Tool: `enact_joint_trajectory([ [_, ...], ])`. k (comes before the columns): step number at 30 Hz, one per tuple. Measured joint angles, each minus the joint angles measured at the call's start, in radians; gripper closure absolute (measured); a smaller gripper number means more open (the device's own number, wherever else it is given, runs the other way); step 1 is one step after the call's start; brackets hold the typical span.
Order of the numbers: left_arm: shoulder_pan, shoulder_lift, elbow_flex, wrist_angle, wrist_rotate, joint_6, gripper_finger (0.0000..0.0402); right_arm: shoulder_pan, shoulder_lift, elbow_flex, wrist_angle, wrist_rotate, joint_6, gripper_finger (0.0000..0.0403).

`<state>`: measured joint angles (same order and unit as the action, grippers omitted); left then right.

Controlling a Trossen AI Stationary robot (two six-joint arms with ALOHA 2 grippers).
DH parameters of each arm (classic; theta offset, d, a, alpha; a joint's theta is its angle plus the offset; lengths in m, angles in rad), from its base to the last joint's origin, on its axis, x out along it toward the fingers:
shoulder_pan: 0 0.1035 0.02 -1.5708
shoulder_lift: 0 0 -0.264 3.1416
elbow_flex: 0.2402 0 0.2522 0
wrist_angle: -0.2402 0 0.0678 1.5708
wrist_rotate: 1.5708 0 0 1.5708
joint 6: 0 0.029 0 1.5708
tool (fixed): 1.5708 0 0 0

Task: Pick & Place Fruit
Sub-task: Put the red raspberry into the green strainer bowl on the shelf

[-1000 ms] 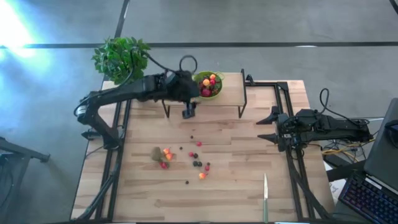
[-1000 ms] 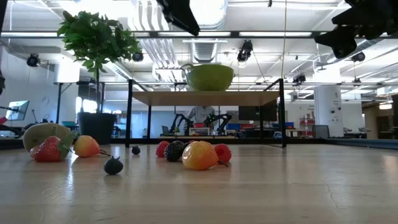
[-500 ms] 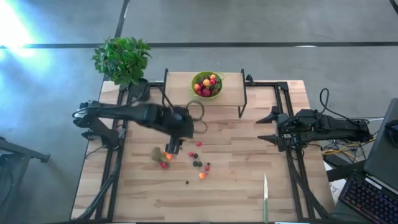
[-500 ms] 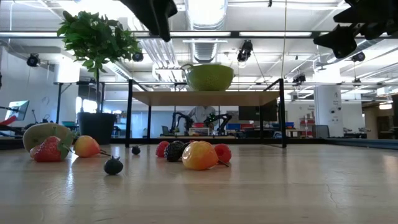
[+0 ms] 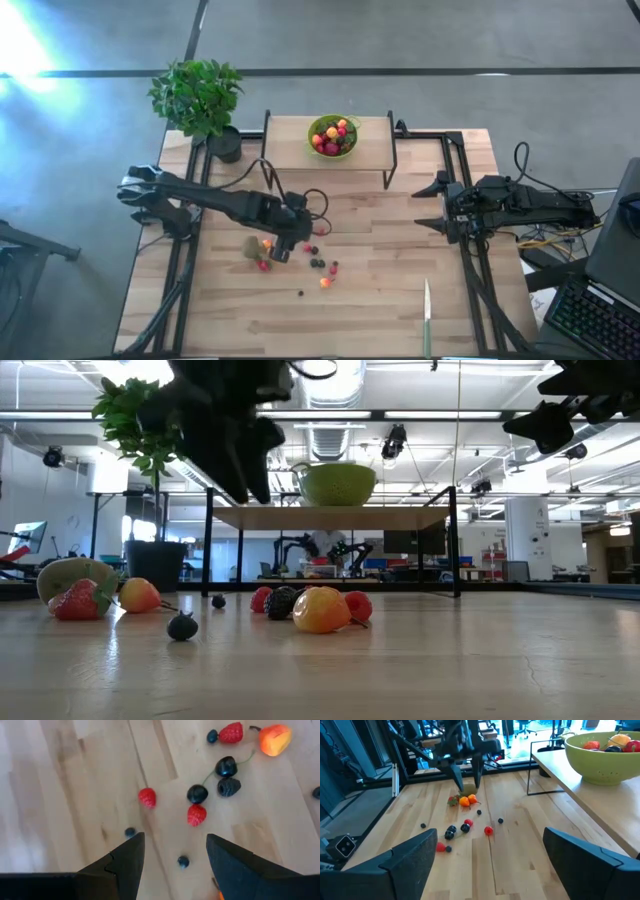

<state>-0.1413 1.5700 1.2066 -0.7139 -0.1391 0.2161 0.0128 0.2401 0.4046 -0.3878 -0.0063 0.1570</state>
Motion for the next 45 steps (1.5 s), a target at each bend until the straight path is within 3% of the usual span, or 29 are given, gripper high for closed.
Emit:
enact_joint_trajectory([
  [7, 0.0, 0.0, -0.135, 0.176, 0.052, 0.015, 0.0184, 0.0, 0.0, 0.0, 0.0, 0.0, 0.0, 0.0069],
  [20, -0.011, 0.002, -0.292, 0.395, 0.053, 0.013, 0.0184, 0.0, 0.0, 0.0, 0.0, 0.0, 0.0, 0.0111],
  [45, -0.016, 0.169, -0.281, 0.518, 0.097, 0.043, 0.0184, 0.0, 0.0, 0.0, 0.0, 0.0, 0.0, 0.0179],
])
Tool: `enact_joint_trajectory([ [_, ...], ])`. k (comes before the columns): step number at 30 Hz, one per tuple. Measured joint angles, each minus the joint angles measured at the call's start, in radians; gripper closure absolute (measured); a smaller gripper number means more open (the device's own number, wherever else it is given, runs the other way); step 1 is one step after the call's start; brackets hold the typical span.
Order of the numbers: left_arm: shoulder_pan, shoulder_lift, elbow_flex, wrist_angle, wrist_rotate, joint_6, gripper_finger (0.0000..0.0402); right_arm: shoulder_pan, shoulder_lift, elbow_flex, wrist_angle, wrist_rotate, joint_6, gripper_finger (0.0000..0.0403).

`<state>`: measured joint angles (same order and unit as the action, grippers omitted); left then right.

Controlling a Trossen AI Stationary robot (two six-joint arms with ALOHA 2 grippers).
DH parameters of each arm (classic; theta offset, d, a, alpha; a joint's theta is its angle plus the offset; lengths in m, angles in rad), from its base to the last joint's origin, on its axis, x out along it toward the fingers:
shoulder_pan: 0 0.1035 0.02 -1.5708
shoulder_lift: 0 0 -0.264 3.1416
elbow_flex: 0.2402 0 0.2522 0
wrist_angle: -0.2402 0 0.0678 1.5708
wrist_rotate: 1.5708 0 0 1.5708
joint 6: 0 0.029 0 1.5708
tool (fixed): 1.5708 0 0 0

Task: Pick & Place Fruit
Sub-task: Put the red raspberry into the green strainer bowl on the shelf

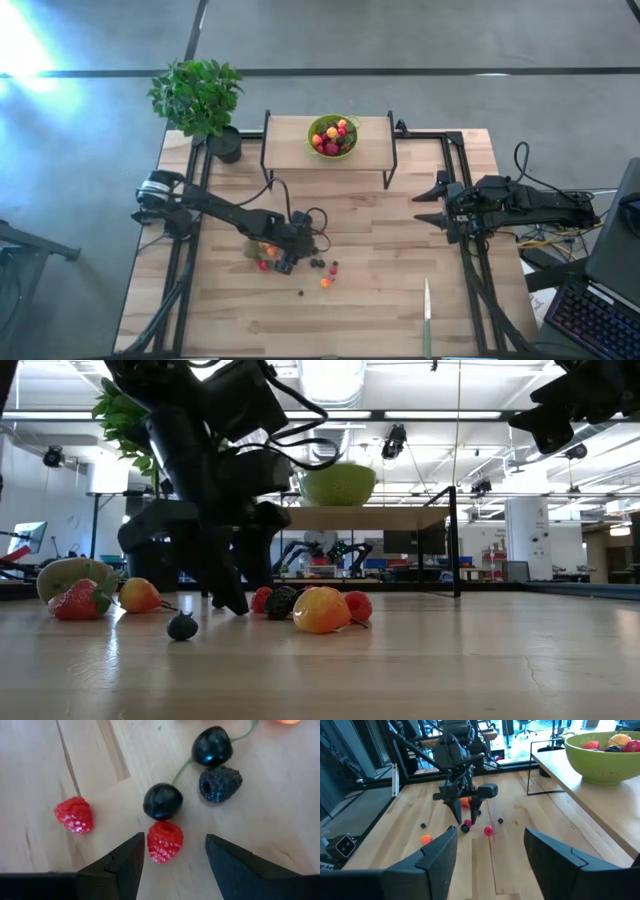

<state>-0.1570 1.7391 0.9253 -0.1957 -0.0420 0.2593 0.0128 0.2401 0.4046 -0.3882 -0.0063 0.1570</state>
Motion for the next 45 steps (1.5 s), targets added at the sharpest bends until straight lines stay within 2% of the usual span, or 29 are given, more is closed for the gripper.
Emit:
enact_joint_trajectory([
  [9, 0.0, 0.004, 0.0, 0.015, 0.0, 0.0, 0.02, 0.0, 0.0, 0.0, 0.0, 0.0, 0.0, 0.0173],
  [26, 0.0, 0.005, 0.0, 0.019, -0.001, 0.0, 0.0293, 0.0, 0.0, 0.0, 0.0, 0.0, 0.0, 0.0116],
  [45, 0.0, -0.014, 0.008, -0.021, -0.015, -0.001, 0.0288, 0.0, 0.0, 0.0, 0.0, 0.0, 0.0, 0.0056],
])
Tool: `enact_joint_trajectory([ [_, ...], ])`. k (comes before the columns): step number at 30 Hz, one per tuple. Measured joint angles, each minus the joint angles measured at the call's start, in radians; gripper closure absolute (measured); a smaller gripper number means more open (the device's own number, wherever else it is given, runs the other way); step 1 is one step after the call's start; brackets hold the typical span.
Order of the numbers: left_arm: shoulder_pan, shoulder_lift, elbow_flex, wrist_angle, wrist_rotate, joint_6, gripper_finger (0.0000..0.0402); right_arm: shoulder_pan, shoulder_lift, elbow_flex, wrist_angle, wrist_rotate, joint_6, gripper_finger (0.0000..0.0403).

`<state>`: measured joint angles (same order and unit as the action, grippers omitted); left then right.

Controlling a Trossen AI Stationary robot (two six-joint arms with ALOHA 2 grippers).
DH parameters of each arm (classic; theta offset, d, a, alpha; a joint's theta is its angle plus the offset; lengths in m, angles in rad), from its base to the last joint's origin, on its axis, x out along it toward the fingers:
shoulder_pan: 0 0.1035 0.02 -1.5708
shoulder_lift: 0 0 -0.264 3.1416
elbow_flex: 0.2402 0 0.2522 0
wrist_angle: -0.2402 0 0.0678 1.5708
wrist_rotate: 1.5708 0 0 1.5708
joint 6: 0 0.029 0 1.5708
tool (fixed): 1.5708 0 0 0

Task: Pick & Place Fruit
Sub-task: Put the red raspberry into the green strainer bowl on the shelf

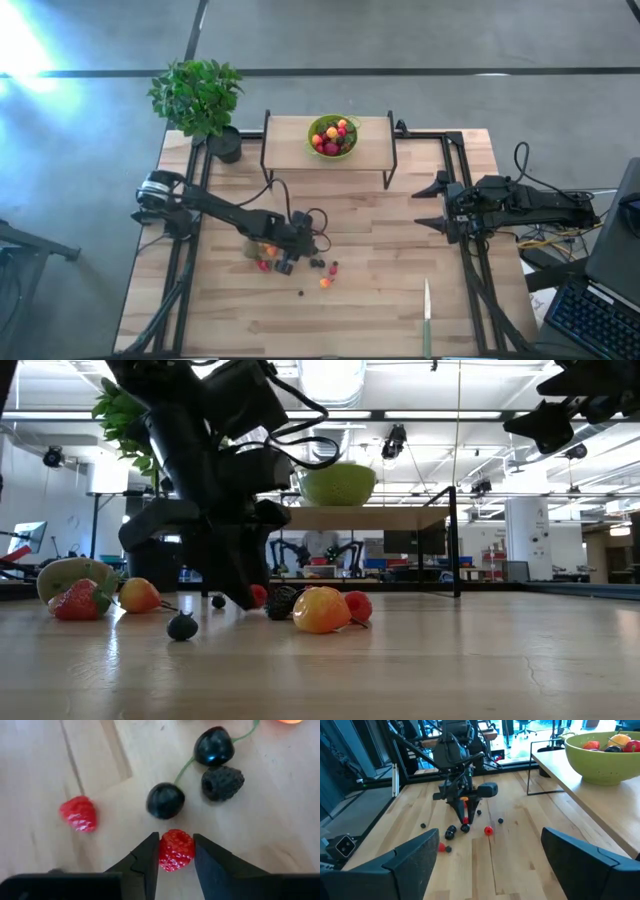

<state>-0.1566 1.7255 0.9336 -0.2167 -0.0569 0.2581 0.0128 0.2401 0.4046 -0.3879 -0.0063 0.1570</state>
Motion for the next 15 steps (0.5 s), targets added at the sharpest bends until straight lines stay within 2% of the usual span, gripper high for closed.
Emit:
enact_joint_trajectory([
  [6, 0.0, -0.042, 0.118, -0.142, -0.125, 0.018, 0.0293, 0.0, 0.0, 0.0, 0.0, 0.0, 0.0, 0.0045],
  [12, 0.014, -0.058, 0.274, -0.159, -0.327, 0.107, 0.0289, 0.0, 0.0, 0.0, 0.0, 0.0, 0.0, 0.0049],
  [15, 0.037, -0.058, 0.369, -0.159, -0.367, 0.151, 0.0289, 0.0, 0.0, 0.0, 0.0, 0.0, 0.0, 0.0057],
])
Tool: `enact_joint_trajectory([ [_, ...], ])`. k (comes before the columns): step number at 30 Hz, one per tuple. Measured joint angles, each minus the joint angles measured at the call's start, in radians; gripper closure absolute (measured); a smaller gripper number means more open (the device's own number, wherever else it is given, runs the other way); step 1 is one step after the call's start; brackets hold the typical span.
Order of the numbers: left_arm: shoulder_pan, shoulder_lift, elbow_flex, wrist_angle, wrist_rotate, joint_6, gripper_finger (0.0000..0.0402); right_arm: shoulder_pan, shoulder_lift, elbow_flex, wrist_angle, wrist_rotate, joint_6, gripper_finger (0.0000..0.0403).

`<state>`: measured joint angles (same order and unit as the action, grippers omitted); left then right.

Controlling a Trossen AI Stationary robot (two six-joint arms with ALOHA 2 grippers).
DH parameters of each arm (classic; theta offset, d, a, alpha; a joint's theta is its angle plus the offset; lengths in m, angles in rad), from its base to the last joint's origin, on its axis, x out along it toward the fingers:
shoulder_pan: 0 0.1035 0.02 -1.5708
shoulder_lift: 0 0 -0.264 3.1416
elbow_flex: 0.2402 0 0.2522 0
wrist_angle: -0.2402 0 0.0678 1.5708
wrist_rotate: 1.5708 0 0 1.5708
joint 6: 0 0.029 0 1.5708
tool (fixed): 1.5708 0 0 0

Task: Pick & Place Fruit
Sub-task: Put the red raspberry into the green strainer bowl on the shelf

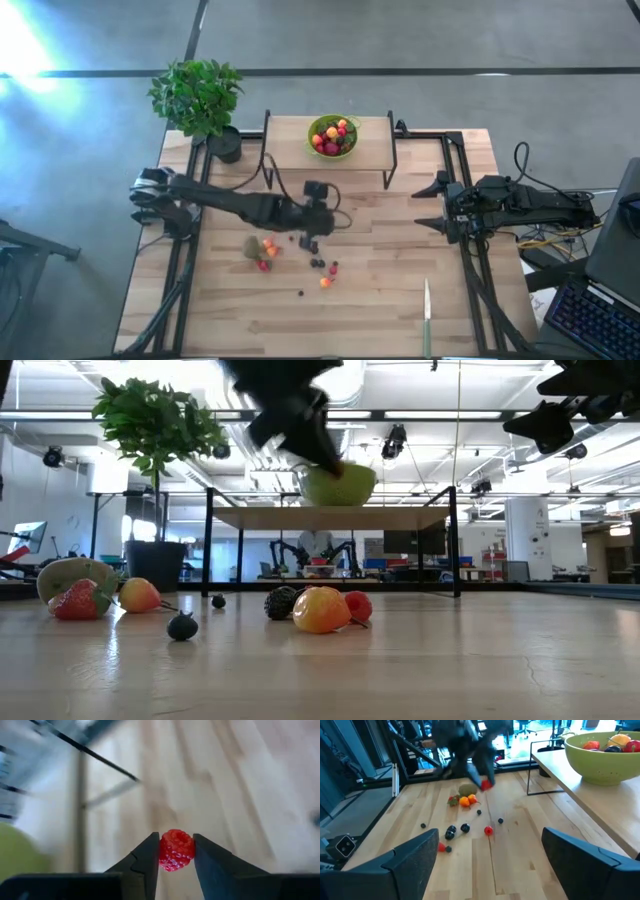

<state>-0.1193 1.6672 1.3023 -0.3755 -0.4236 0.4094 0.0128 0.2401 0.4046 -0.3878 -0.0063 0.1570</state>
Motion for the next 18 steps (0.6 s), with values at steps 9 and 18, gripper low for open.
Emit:
enact_joint_trajectory([
  [9, 0.148, 0.0, 0.268, 0.009, 0.0, 0.018, 0.0291, 0.0, 0.0, 0.0, 0.0, 0.0, 0.0, 0.0086],
  [18, 0.354, 0.0, 0.356, 0.007, 0.021, -0.101, 0.0292, 0.0, 0.0, 0.0, 0.0, 0.0, 0.0, 0.0113],
])
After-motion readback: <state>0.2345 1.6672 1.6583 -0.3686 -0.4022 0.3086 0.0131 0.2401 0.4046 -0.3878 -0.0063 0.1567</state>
